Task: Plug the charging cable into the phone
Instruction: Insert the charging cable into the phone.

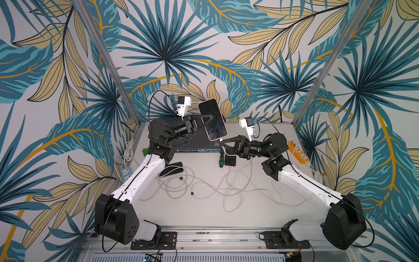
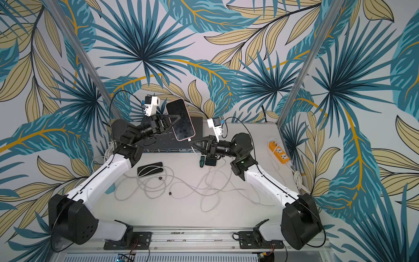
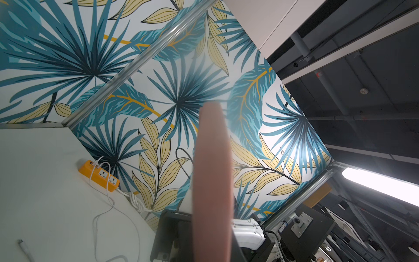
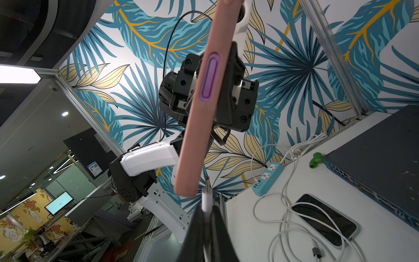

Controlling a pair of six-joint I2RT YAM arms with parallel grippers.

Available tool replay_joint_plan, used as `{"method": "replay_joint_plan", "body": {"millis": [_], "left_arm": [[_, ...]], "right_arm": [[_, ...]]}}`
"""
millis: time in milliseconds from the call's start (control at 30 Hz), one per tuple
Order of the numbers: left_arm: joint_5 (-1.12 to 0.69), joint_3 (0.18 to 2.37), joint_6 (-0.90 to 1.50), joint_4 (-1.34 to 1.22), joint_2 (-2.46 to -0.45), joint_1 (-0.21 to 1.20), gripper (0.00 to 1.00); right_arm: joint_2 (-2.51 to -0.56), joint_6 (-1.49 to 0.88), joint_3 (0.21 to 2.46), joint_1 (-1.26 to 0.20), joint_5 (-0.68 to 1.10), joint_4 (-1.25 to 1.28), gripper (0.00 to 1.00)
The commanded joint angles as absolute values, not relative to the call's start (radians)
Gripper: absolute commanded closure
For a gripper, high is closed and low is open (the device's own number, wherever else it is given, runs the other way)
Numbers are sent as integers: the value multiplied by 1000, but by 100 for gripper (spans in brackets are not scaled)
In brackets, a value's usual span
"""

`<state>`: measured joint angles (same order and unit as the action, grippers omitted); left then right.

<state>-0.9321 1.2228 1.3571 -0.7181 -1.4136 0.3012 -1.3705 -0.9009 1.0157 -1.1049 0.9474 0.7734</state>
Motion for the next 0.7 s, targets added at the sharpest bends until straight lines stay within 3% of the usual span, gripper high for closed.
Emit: {"method": "replay_joint_plan", "body": {"millis": [0,667], "left_arm": [[-913,1247,1334,-749,-1396,301,100],[-897,1290,1308,-718,-1431,299,100]], "right_arm": [[-1379,-918,1014,-1103,953,825,100],[-1378,-926,997,-1104,955,833,100]]}}
